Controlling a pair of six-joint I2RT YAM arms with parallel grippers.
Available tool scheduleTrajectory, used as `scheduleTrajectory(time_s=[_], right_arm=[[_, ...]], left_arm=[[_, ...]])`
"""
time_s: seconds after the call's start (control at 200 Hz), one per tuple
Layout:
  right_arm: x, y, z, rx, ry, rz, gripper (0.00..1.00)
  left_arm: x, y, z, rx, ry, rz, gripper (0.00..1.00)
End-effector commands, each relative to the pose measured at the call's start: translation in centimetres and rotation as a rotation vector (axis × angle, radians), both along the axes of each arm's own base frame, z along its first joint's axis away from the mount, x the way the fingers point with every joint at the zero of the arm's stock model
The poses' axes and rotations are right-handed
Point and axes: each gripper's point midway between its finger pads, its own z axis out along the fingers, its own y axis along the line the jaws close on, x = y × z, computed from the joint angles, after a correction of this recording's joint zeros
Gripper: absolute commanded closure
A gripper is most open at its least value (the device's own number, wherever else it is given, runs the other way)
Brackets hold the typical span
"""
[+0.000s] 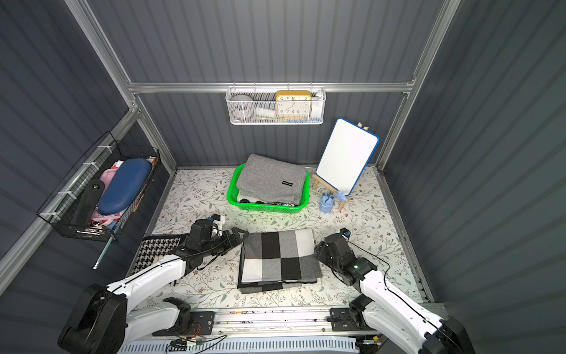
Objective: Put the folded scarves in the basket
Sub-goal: Adjust the scarf at the center of the board, then pick up the scarf at the center of the board.
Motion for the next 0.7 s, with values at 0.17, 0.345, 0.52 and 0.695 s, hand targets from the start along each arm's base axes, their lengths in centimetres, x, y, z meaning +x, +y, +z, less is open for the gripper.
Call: scheduleTrajectory(time_s=[0.17, 0.345, 0.52, 0.695], right_arm=[[2.3, 3.6, -1.6, 0.119, 0.086, 0.128, 0.29], [2.3, 4.2, -3.6, 0.111, 0.176, 0.139, 0.30], [2.1, 4.1, -4.7, 0.099, 0.212, 0.138, 0.31], [2.0, 4.9, -5.3, 0.108, 0.216, 0.154, 0.37]], left_arm=[[-0.6, -1.2, -2.2, 0.018, 0.022, -0.073, 0.11], [-0.8, -1.5, -4.6, 0.082, 0.079, -0.075, 0.11], [-1.2, -1.9, -6.7, 0.121, 0.123, -0.082, 0.15], [-1.7, -3.8, -7.6, 0.102, 0.150, -0.132, 0.37]])
